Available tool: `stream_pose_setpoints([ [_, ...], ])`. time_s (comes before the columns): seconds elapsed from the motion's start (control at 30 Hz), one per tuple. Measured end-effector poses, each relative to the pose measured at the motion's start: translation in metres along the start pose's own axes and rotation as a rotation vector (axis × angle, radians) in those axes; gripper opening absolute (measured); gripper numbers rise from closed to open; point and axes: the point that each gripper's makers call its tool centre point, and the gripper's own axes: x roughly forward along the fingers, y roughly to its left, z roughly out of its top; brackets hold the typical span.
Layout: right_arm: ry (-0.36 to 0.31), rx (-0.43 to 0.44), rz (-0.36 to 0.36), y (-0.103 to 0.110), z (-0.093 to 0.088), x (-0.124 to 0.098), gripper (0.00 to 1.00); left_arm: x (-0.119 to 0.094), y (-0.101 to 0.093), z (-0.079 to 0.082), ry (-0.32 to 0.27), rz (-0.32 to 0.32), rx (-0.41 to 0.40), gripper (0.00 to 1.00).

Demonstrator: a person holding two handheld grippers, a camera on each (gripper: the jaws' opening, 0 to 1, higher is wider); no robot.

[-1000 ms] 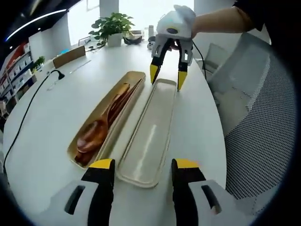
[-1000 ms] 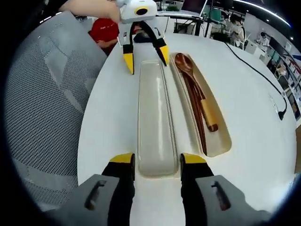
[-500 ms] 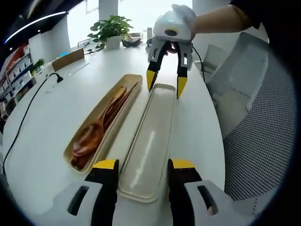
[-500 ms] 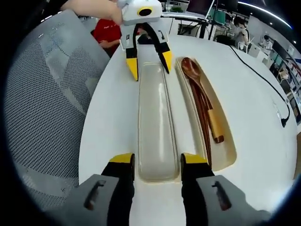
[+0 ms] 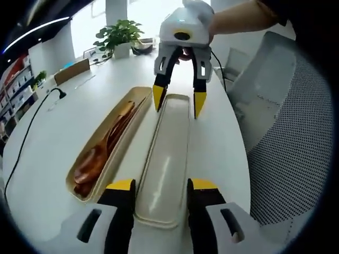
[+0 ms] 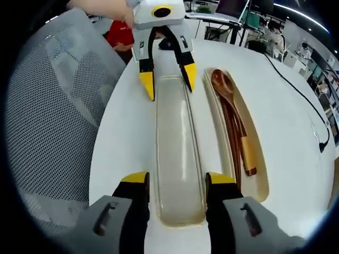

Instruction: Arrange the utensils inside the cutlery case until each visible utensil rests in its matching compartment.

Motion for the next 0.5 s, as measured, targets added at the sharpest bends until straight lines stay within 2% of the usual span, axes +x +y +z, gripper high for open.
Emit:
stream_pose_setpoints([
  [0.23, 0.036, 0.015, -0.005, 0.0, -0.002, 0.0, 0.34, 0.0, -0.001, -0.001, 0.021, -0.004, 0.002, 0.41],
  [0.33, 0.045, 0.033, 0.001, 0.0, -0.002, 0.0, 0.34, -0.004, -0.001, -0.001, 0.029, 0.012, 0.089, 0.47],
  [0.4, 0.045, 0.096, 0.029, 0.002, -0.002, -0.001, 0.34, -0.006, -0.002, 0.0, 0.019, 0.029, 0.122, 0.55],
  [0.47, 0.032, 0.146, 0.054, 0.002, -0.001, -0.002, 0.34, -0.01, 0.001, 0.002, 0.015, 0.077, 0.194, 0.57],
  [0.5, 0.03, 0.157, 0.062, 0.001, -0.001, -0.003, 0.34, -0.011, 0.001, 0.001, 0.019, 0.078, 0.22, 0.57],
])
